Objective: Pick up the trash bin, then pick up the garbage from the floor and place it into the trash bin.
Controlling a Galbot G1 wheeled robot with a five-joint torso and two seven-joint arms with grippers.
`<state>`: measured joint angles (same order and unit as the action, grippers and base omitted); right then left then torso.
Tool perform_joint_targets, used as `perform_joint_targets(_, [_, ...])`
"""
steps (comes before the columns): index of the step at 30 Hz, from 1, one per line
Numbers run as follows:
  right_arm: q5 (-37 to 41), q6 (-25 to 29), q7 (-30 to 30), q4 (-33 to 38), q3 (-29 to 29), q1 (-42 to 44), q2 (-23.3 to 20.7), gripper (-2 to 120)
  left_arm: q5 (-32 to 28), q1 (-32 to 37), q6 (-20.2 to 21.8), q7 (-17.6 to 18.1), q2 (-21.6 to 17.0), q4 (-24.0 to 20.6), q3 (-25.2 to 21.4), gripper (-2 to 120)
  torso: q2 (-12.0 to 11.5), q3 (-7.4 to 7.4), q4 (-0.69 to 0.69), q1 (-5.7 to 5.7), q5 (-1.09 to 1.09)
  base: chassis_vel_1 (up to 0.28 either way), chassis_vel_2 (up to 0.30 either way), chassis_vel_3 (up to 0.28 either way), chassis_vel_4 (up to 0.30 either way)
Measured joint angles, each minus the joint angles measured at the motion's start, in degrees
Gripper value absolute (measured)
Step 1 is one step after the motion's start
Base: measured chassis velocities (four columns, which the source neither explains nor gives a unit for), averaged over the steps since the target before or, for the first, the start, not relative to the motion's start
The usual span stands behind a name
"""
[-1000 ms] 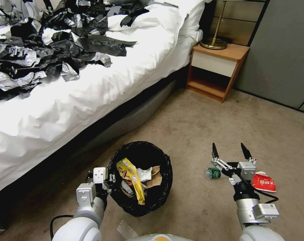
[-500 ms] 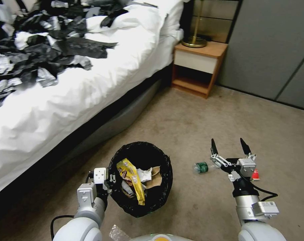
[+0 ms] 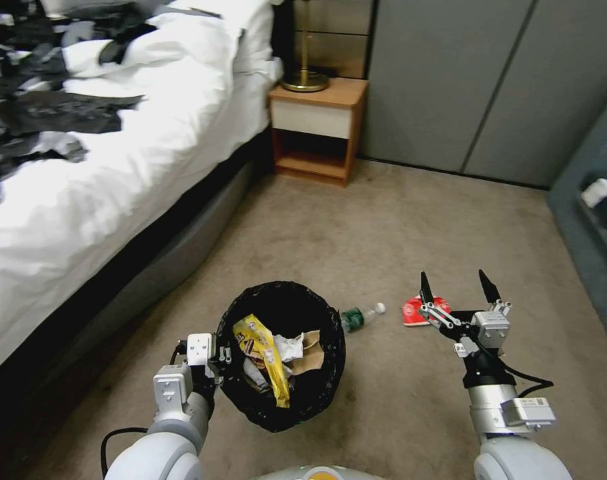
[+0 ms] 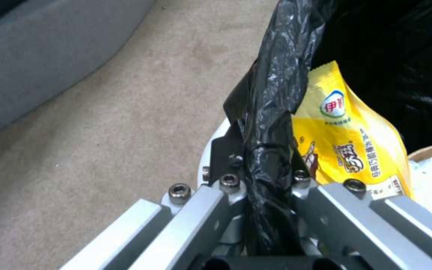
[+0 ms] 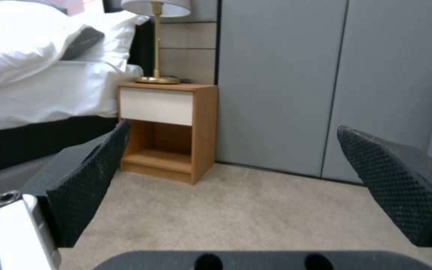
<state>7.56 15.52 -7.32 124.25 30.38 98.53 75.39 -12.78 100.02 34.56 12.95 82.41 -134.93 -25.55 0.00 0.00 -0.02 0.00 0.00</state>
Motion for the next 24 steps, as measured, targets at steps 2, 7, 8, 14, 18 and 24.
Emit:
perform_joint_targets(2, [0.1, -0.1, 0.0, -0.2, 0.0, 0.0, 0.0, 100, 0.0, 0.0, -0.2, 0.0, 0.1, 0.0, 0.0, 0, 0.0, 0.0, 0.04, 0.0, 0.0, 0.0, 0.0, 0.0, 0.0])
perform_joint_targets(7, [0.2, -0.3, 0.5, -0.4, 0.4, -0.1, -0.1, 100, 0.0, 0.1, -0.3, 0.0, 0.2, -0.2, 0.0, 0, 0.0, 0.0, 0.03, 0.0, 0.0, 0.0, 0.0, 0.0, 0.0])
perform_joint_targets(8, [0.2, -0.3, 0.5, -0.5, 0.5, -0.1, -0.1, 100, 0.0, 0.1, -0.3, -0.1, 0.2, -0.3, 0.0, 0, 0.0, 0.0, 0.03, 0.0, 0.0, 0.0, 0.0, 0.0, 0.0])
perform_joint_targets(14, [0.2, -0.1, 0.9, -0.8, 0.8, -0.1, -0.2, 97, 0.2, 0.3, -0.3, -0.1, 0.2, -0.6, 0.1, 0, 0.0, 0.0, 0.02, 0.0, 0.0, 0.0, 0.0, 0.0, 0.0])
perform_joint_targets(18, [0.2, 0.0, 1.2, -0.8, 0.9, -0.1, -0.1, 96, 0.2, 0.4, -0.3, -0.1, 0.3, -0.7, 0.2, 0, 0.0, 0.0, 0.02, -0.01, 0.0, -0.04, 0.037, 0.03, -0.038])
perform_joint_targets(24, [0.6, 0.1, 1.0, -0.5, 0.6, -0.4, 0.0, 97, 0.2, 0.6, -0.4, -0.2, 0.2, -0.9, 0.2, 0, 0.0, 0.0, 0.02, 0.0, 0.0, -0.135, 0.132, 0.133, -0.135])
